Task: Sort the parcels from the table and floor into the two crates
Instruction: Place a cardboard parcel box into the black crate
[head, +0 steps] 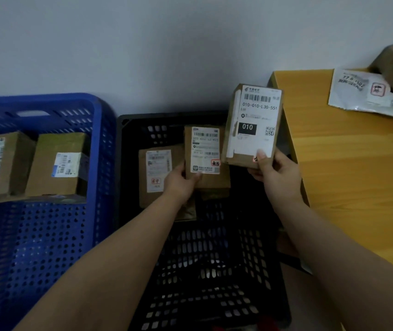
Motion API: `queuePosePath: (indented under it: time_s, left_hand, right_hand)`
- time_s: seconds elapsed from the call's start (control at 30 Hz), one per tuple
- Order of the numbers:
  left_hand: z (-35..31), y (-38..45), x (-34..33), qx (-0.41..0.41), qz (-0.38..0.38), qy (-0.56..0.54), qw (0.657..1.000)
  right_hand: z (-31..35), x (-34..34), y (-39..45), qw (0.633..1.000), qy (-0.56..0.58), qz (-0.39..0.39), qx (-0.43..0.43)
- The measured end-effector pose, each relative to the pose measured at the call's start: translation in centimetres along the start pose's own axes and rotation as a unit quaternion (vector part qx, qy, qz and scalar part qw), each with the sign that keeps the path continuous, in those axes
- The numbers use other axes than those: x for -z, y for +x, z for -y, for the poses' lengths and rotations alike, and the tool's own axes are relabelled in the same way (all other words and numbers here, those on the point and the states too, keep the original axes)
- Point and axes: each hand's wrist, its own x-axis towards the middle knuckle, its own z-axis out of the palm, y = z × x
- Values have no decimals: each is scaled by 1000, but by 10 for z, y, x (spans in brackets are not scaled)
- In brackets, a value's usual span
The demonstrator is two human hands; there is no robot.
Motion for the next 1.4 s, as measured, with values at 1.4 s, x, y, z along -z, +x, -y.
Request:
queuePosePath:
  time_s: [1.4]
  left_hand:
    - [34, -29, 118, -166, -9, 497, 852]
  right_hand:
    - [-53, -163, -35, 925, -363, 86, -77]
